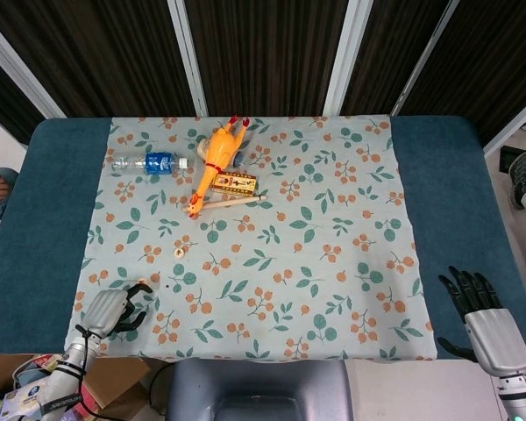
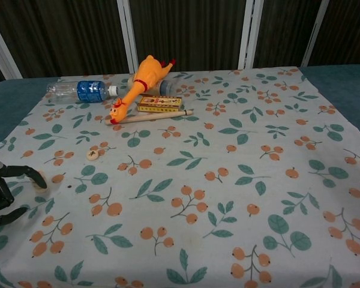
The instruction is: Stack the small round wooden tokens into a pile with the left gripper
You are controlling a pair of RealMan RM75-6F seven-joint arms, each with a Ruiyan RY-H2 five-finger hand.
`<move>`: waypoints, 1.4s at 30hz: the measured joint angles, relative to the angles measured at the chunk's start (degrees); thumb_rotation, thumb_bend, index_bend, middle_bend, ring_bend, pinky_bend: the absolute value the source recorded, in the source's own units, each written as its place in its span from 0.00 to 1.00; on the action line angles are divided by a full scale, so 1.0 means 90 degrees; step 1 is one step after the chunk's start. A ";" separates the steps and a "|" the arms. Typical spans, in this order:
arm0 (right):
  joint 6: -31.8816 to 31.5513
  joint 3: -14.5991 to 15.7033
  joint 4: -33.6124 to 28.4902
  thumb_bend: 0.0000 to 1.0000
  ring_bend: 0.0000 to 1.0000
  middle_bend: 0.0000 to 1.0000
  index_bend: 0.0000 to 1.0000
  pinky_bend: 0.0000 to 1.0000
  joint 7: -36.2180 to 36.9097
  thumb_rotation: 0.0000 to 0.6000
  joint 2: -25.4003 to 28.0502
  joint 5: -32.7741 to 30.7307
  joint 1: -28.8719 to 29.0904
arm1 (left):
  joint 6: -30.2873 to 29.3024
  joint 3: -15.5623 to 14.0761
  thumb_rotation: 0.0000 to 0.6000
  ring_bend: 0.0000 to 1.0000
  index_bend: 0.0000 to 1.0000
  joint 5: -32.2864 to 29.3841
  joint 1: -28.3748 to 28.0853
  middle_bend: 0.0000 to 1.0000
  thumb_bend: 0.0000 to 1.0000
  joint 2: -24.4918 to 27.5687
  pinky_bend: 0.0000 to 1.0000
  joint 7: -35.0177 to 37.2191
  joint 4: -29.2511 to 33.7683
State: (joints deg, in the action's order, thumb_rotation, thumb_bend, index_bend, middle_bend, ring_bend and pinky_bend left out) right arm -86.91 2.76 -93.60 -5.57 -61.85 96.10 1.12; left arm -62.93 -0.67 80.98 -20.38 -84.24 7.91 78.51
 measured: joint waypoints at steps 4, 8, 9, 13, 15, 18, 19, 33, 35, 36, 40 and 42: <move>0.0022 -0.0004 -0.0004 0.13 0.00 0.00 0.00 0.00 -0.0020 1.00 -0.0008 -0.0012 0.0008 | -0.0028 0.0016 1.00 1.00 0.32 -0.0009 0.0021 1.00 0.43 0.0015 1.00 0.0024 -0.0018; 0.0008 -0.0005 -0.0010 0.13 0.00 0.00 0.00 0.00 -0.0017 1.00 -0.0005 -0.0012 0.0002 | -0.0043 0.0016 1.00 1.00 0.32 -0.0001 0.0037 1.00 0.43 0.0021 1.00 0.0031 -0.0042; 0.0002 -0.0006 -0.0010 0.13 0.00 0.00 0.00 0.00 -0.0013 1.00 -0.0004 -0.0012 0.0000 | -0.0048 0.0014 1.00 1.00 0.32 0.0004 0.0041 1.00 0.43 0.0022 1.00 0.0035 -0.0043; -0.0010 -0.0006 -0.0009 0.13 0.00 0.00 0.00 0.00 0.0007 1.00 0.0004 -0.0005 -0.0004 | -0.0070 0.0012 1.00 1.00 0.32 0.0023 0.0055 1.00 0.43 0.0025 1.00 0.0056 -0.0049; -0.0014 -0.0006 -0.0007 0.13 0.00 0.00 0.00 0.00 0.0015 1.00 0.0007 -0.0004 -0.0006 | -0.0101 0.0006 1.00 1.00 0.32 0.0057 0.0063 1.00 0.43 0.0031 1.00 0.0075 -0.0027; -0.0032 -0.0006 -0.0008 0.13 0.00 0.00 0.00 0.00 0.0029 1.00 0.0012 0.0005 -0.0011 | -0.0221 0.0013 1.00 1.00 0.32 0.0159 0.0075 1.00 0.43 0.0044 1.00 0.0157 0.0032; -0.0035 -0.0005 -0.0007 0.13 0.00 0.00 0.00 0.00 0.0033 1.00 0.0013 0.0009 -0.0013 | -0.0277 0.0024 1.00 1.00 0.32 0.0196 0.0076 1.00 0.43 0.0046 1.00 0.0190 0.0054; -0.0012 -0.0018 0.0000 0.13 0.00 0.00 0.00 0.00 0.0046 1.00 0.0019 -0.0027 -0.0005 | -0.0264 0.0986 1.00 1.00 0.40 -0.0149 -0.0487 1.00 0.41 -0.0003 1.00 0.0201 0.0375; 0.0007 -0.0029 0.0002 0.13 0.00 0.00 0.00 0.00 0.0041 1.00 0.0016 -0.0055 0.0001 | -0.0083 0.1196 1.00 1.00 0.40 -0.0542 -0.0672 1.00 0.41 -0.0114 1.00 -0.0241 0.0279; 0.0025 -0.0029 0.0001 0.13 0.00 0.00 0.00 0.00 0.0031 1.00 0.0013 -0.0059 0.0006 | 0.0010 0.1283 1.00 1.00 0.40 -0.0747 -0.0754 1.00 0.41 -0.0173 1.00 -0.0458 0.0236; 0.0076 -0.0028 -0.0008 0.13 0.00 0.00 0.00 0.00 -0.0020 1.00 -0.0004 -0.0072 0.0027 | 0.0476 0.1609 1.00 1.00 0.39 -0.1698 -0.1159 1.00 0.40 -0.0486 1.00 -0.1348 -0.0018; 0.0059 -0.0035 -0.0010 0.13 0.00 0.00 0.00 0.00 -0.0014 1.00 -0.0003 -0.0081 0.0022 | 0.0722 0.1743 1.00 1.00 0.39 -0.2132 -0.1387 1.00 0.40 -0.0671 1.00 -0.1726 -0.0198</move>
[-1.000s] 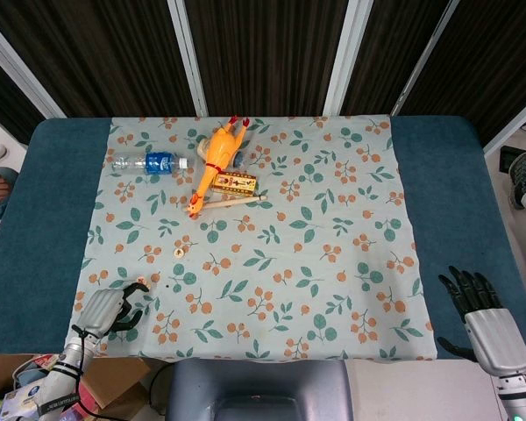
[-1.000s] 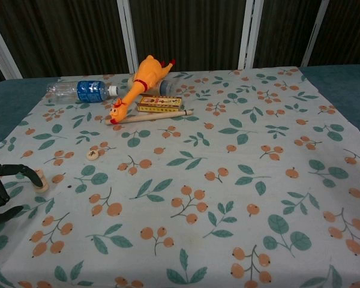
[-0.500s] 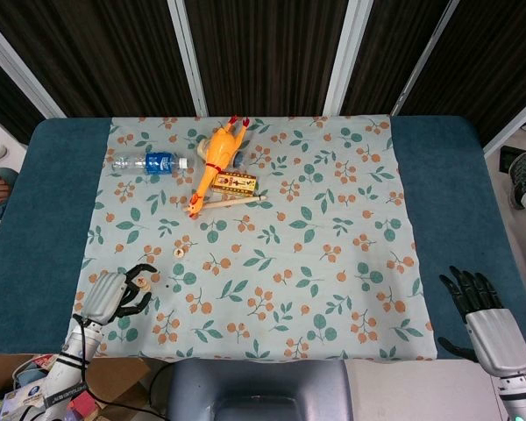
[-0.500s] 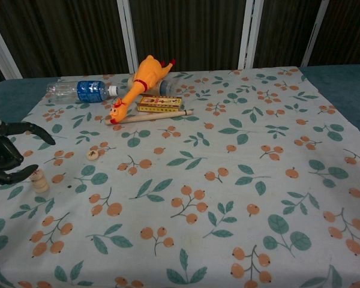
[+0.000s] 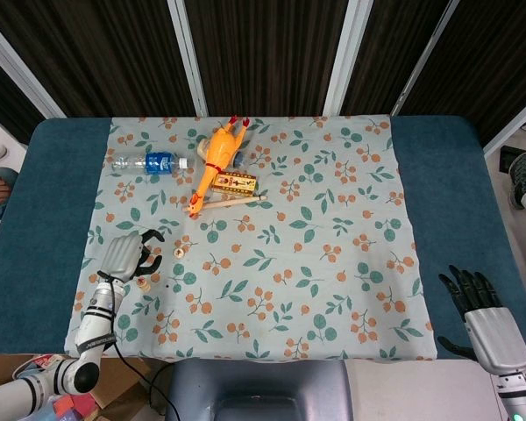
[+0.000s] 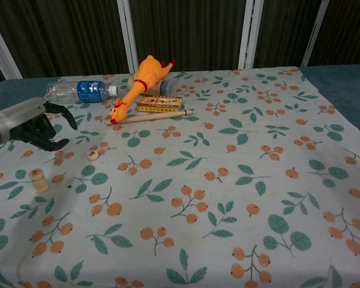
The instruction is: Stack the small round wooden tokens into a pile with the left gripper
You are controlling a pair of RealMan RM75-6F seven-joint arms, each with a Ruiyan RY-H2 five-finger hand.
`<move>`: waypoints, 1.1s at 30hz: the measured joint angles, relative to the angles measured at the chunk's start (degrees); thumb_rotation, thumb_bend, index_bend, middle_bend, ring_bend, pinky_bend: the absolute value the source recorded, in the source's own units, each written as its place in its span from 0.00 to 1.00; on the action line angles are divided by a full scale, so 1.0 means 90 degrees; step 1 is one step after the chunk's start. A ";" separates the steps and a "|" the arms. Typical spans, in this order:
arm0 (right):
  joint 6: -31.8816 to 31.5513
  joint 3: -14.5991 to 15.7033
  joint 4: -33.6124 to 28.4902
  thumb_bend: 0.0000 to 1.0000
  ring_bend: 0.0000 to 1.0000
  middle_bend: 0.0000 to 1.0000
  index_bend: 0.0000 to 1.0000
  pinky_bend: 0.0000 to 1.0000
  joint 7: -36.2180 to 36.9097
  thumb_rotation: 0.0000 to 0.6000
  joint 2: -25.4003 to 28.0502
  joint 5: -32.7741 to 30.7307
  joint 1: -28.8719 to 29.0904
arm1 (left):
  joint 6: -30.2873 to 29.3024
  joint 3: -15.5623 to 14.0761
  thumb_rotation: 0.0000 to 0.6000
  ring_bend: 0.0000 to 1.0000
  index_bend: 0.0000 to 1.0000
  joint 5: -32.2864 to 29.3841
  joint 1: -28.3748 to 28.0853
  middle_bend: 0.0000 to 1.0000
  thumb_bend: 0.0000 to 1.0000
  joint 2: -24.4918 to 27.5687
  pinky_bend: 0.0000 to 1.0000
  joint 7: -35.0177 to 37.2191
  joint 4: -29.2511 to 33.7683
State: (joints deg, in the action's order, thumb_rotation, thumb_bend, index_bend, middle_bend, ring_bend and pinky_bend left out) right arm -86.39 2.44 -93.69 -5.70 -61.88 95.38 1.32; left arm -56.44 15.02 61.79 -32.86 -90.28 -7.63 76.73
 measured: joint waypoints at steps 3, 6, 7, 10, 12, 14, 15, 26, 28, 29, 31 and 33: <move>-0.0013 -0.0013 0.0003 0.13 0.00 0.00 0.00 0.00 0.0024 1.00 0.0007 -0.0019 -0.0004 | 0.0246 0.0121 1.00 1.00 0.39 -0.0451 -0.0275 1.00 0.40 -0.0230 1.00 -0.0426 -0.0246; -0.0006 -0.0017 0.0005 0.13 0.00 0.00 0.00 0.00 0.0052 1.00 0.0019 -0.0026 0.0001 | 0.0370 0.0157 1.00 1.00 0.39 -0.0741 -0.0460 1.00 0.40 -0.0423 1.00 -0.0732 -0.0437; -0.0011 -0.0015 0.0006 0.13 0.00 0.00 0.00 0.00 0.0062 1.00 0.0023 -0.0021 0.0000 | 0.0385 0.0157 1.00 1.00 0.39 -0.0796 -0.0498 1.00 0.40 -0.0476 1.00 -0.0795 -0.0490; -0.0048 -0.0013 0.0008 0.13 0.00 0.00 0.00 0.00 0.0098 1.00 0.0036 -0.0008 -0.0012 | 0.0412 0.0115 1.00 1.00 0.39 -0.0916 -0.0572 1.00 0.40 -0.0589 1.00 -0.0933 -0.0618; -0.0075 -0.0012 0.0009 0.13 0.00 0.00 0.00 0.00 0.0118 1.00 0.0044 0.0000 -0.0024 | 0.0426 0.0059 1.00 1.00 0.39 -0.0953 -0.0589 1.00 0.40 -0.0620 1.00 -0.0992 -0.0665; -0.0083 -0.0009 0.0011 0.13 0.00 0.00 0.00 0.00 0.0129 1.00 0.0050 0.0008 -0.0028 | 0.0447 0.0005 1.00 1.00 0.39 -0.0982 -0.0594 1.00 0.40 -0.0644 1.00 -0.1015 -0.0714; -0.0082 -0.0008 0.0011 0.13 0.00 0.00 0.00 0.00 0.0128 1.00 0.0049 0.0011 -0.0028 | 0.0462 -0.0012 1.00 1.00 0.39 -0.0993 -0.0596 1.00 0.40 -0.0655 1.00 -0.1017 -0.0737; -0.0078 -0.0011 0.0006 0.13 0.00 0.00 0.00 0.00 0.0133 1.00 0.0058 0.0001 -0.0031 | 0.0588 -0.0082 1.00 1.00 0.39 -0.0933 -0.0630 1.00 0.40 -0.0844 1.00 -0.0706 -0.1075; -0.0066 -0.0011 0.0007 0.13 0.00 0.00 0.00 0.00 0.0142 1.00 0.0058 -0.0002 -0.0025 | 0.0647 -0.0090 1.00 1.00 0.39 -0.0926 -0.0638 1.00 0.40 -0.0855 1.00 -0.0652 -0.1090; -0.0067 -0.0009 0.0006 0.13 0.00 0.00 0.00 0.00 0.0146 1.00 0.0062 0.0001 -0.0026 | 0.0661 -0.0094 1.00 1.00 0.39 -0.0916 -0.0645 1.00 0.40 -0.0871 1.00 -0.0624 -0.1115; -0.0073 0.0001 -0.0001 0.13 0.00 0.00 0.00 0.00 0.0167 1.00 0.0075 0.0018 -0.0029 | 0.0677 -0.0096 1.00 1.00 0.39 -0.0910 -0.0657 1.00 0.40 -0.0910 1.00 -0.0590 -0.1168; -0.0076 0.0011 -0.0005 0.13 0.00 0.00 0.00 0.00 0.0192 1.00 0.0090 0.0032 -0.0031 | 0.0697 -0.0095 1.00 1.00 0.39 -0.0910 -0.0673 1.00 0.40 -0.0959 1.00 -0.0560 -0.1240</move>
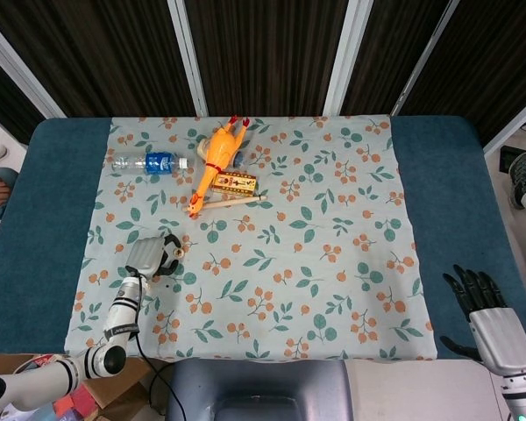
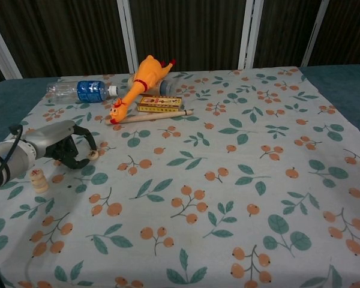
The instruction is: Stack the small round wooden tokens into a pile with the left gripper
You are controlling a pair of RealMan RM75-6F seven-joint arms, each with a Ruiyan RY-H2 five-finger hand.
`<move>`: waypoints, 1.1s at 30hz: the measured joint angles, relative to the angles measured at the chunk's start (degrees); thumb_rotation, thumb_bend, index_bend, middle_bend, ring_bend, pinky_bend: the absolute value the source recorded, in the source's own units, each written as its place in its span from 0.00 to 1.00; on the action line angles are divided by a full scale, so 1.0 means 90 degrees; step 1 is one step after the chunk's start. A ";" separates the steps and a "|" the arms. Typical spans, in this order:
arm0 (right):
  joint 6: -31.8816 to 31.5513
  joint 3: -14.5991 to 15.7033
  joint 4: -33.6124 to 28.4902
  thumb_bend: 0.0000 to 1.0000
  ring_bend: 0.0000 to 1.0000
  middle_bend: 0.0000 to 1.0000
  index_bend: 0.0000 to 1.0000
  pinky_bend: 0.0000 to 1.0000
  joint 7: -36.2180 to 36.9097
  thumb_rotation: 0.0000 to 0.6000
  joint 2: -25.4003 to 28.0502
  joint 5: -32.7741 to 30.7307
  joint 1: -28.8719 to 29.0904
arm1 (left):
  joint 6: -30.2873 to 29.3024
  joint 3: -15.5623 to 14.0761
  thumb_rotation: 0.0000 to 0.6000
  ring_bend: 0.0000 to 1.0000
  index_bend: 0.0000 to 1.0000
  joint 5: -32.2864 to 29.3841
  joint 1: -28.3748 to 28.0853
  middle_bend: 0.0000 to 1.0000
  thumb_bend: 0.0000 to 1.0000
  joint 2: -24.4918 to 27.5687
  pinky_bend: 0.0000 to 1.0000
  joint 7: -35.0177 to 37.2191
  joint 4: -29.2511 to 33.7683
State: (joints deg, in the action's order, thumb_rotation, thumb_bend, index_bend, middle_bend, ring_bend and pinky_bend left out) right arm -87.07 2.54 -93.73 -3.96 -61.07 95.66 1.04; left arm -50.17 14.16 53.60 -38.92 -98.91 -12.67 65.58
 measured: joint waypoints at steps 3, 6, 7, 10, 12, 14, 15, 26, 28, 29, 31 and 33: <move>0.0005 0.0006 0.0000 0.13 0.00 0.00 0.00 0.00 0.0027 1.00 0.0020 0.0005 0.0002 | 0.0020 0.0004 1.00 1.00 0.39 0.0004 -0.0022 1.00 0.40 -0.0066 1.00 0.0046 -0.0096; 0.0003 0.0007 0.0001 0.13 0.00 0.00 0.00 0.00 0.0034 1.00 0.0025 0.0010 0.0002 | 0.0022 0.0012 1.00 1.00 0.39 0.0029 -0.0035 1.00 0.40 -0.0097 1.00 0.0095 -0.0143; -0.0001 0.0005 0.0001 0.13 0.00 0.00 0.00 0.00 0.0034 1.00 0.0024 0.0010 0.0001 | 0.0018 0.0014 1.00 1.00 0.40 0.0034 -0.0037 1.00 0.40 -0.0101 1.00 0.0104 -0.0152; -0.0009 0.0005 0.0002 0.13 0.00 0.00 0.00 0.00 0.0034 1.00 0.0024 0.0011 -0.0003 | 0.0024 0.0012 1.00 1.00 0.41 0.0046 -0.0038 1.00 0.40 -0.0108 1.00 0.0132 -0.0164; -0.0007 0.0006 0.0000 0.13 0.00 0.00 0.00 0.00 0.0028 1.00 0.0023 0.0010 -0.0004 | 0.0021 0.0009 1.00 1.00 0.42 0.0058 -0.0039 1.00 0.40 -0.0115 1.00 0.0141 -0.0175; -0.0008 0.0003 -0.0001 0.13 0.00 0.00 0.00 0.00 0.0025 1.00 0.0021 0.0007 -0.0005 | 0.0022 0.0011 1.00 1.00 0.42 0.0058 -0.0040 1.00 0.40 -0.0124 1.00 0.0153 -0.0191; -0.0010 0.0002 0.0000 0.13 0.00 0.00 0.00 0.00 0.0025 1.00 0.0021 0.0007 -0.0006 | 0.0022 0.0012 1.00 1.00 0.43 0.0057 -0.0040 1.00 0.40 -0.0128 1.00 0.0158 -0.0199; -0.0024 -0.0005 0.0001 0.13 0.00 0.00 0.00 0.00 0.0044 1.00 0.0029 0.0004 -0.0010 | 0.0028 0.0006 1.00 1.00 0.49 0.0100 -0.0051 1.00 0.40 -0.0205 1.00 0.0215 -0.0298; -0.0025 -0.0005 0.0003 0.13 0.00 0.00 0.00 0.00 0.0051 1.00 0.0032 0.0003 -0.0011 | 0.0007 0.0008 1.00 1.00 0.50 0.0123 -0.0047 1.00 0.40 -0.0198 1.00 0.0232 -0.0276; -0.0023 -0.0006 0.0004 0.13 0.00 0.00 0.00 0.00 0.0051 1.00 0.0031 0.0002 -0.0010 | -0.0024 0.0011 1.00 1.00 0.50 0.0149 -0.0040 1.00 0.40 -0.0186 1.00 0.0246 -0.0246; -0.0013 -0.0009 0.0009 0.13 0.00 0.00 0.00 0.00 0.0050 1.00 0.0029 -0.0004 -0.0005 | -0.0105 0.0016 1.00 1.00 0.51 0.0218 -0.0021 1.00 0.40 -0.0155 1.00 0.0283 -0.0168; 0.0007 -0.0011 0.0010 0.13 0.00 0.00 0.00 0.00 0.0043 1.00 0.0026 -0.0012 0.0001 | -0.0265 0.0015 1.00 1.00 0.51 0.0362 0.0022 1.00 0.40 -0.0083 1.00 0.0345 -0.0010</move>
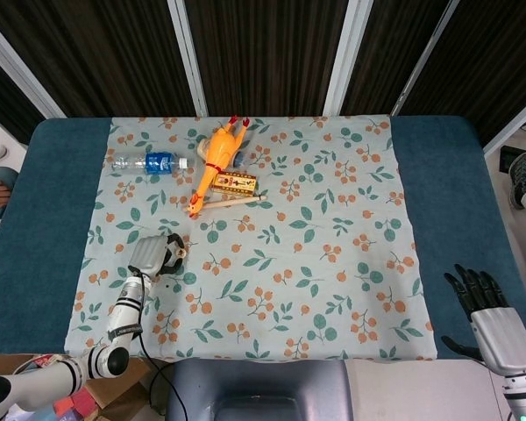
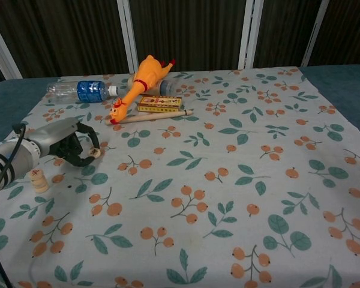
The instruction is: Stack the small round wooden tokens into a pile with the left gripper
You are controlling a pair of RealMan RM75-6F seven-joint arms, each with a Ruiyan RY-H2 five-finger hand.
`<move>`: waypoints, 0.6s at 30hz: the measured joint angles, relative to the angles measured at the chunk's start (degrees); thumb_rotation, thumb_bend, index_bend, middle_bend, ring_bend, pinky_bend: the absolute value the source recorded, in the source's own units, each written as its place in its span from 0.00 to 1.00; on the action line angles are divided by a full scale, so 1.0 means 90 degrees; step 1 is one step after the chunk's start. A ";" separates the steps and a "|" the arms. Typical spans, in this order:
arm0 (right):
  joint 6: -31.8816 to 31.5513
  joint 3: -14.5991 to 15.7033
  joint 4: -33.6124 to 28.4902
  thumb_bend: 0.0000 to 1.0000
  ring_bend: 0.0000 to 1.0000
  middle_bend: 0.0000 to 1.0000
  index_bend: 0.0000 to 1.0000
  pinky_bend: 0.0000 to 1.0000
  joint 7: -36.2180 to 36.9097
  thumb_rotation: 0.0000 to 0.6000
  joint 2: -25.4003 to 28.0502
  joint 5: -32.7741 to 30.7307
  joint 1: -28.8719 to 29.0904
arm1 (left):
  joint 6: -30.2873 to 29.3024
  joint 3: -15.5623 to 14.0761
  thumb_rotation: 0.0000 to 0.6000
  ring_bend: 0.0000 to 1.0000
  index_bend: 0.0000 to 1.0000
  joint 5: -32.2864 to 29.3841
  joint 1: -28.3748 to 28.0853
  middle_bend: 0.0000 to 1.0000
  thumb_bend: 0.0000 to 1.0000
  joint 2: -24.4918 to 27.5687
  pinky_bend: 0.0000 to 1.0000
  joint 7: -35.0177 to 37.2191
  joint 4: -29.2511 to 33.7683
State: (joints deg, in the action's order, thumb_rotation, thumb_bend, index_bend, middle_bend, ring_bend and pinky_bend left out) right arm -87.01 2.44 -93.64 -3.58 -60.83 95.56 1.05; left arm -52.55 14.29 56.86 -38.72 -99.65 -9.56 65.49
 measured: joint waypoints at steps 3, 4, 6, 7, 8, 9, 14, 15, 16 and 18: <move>0.0026 0.0002 -0.0003 0.13 0.00 0.00 0.00 0.00 -0.0019 1.00 -0.0006 -0.0004 0.0012 | -0.0218 -0.0021 1.00 1.00 0.51 0.0216 0.0092 1.00 0.40 0.0206 1.00 0.0080 0.0381; 0.0027 0.0004 -0.0006 0.13 0.00 0.00 0.00 0.00 -0.0020 1.00 -0.0006 -0.0001 0.0012 | -0.0283 -0.0032 1.00 1.00 0.51 0.0276 0.0127 1.00 0.39 0.0295 1.00 0.0091 0.0524; 0.0023 0.0006 -0.0010 0.13 0.00 0.00 0.00 0.00 -0.0022 1.00 -0.0006 0.0006 0.0011 | -0.0465 -0.0075 1.00 1.00 0.51 0.0431 0.0228 1.00 0.39 0.0545 1.00 0.0094 0.0897; 0.0023 0.0005 -0.0010 0.13 0.00 0.00 0.00 0.00 -0.0026 1.00 -0.0008 0.0007 0.0012 | -0.0553 -0.0100 1.00 1.00 0.51 0.0501 0.0280 1.00 0.39 0.0664 1.00 0.0093 0.1068; 0.0026 0.0007 -0.0010 0.13 0.00 0.00 0.00 0.00 -0.0031 1.00 -0.0009 0.0009 0.0013 | -0.0663 -0.0140 1.00 1.00 0.51 0.0590 0.0359 1.00 0.39 0.0831 1.00 0.0094 0.1305; 0.0033 0.0010 -0.0010 0.13 0.00 0.00 0.00 0.00 -0.0034 1.00 -0.0010 0.0012 0.0015 | -0.0734 -0.0176 1.00 1.00 0.51 0.0649 0.0423 1.00 0.40 0.0964 1.00 0.0099 0.1486; 0.0055 0.0028 -0.0013 0.13 0.00 0.00 0.00 0.00 -0.0061 1.00 -0.0019 0.0039 0.0024 | -0.0994 -0.0477 1.00 1.00 0.51 0.0896 0.0848 1.00 0.40 0.1783 1.00 0.0167 0.2388; 0.0053 0.0032 -0.0014 0.13 0.00 0.00 0.00 0.00 -0.0060 1.00 -0.0020 0.0049 0.0024 | -0.1027 -0.0546 1.00 1.00 0.51 0.0930 0.0931 1.00 0.39 0.1886 1.00 0.0187 0.2486; 0.0050 0.0035 -0.0016 0.13 0.00 0.00 0.00 0.00 -0.0059 1.00 -0.0022 0.0059 0.0024 | -0.1053 -0.0613 1.00 1.00 0.51 0.0953 0.1007 1.00 0.39 0.1957 1.00 0.0220 0.2547; 0.0044 0.0036 -0.0019 0.13 0.00 0.00 0.00 0.00 -0.0059 1.00 -0.0024 0.0073 0.0026 | -0.1078 -0.0709 1.00 1.00 0.51 0.0968 0.1126 1.00 0.39 0.2037 1.00 0.0322 0.2582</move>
State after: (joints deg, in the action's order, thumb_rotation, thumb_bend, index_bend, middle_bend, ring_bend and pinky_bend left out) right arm -86.62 2.77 -93.81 -4.11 -61.05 96.22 1.29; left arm -62.25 7.91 65.57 -28.59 -81.32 -6.67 88.73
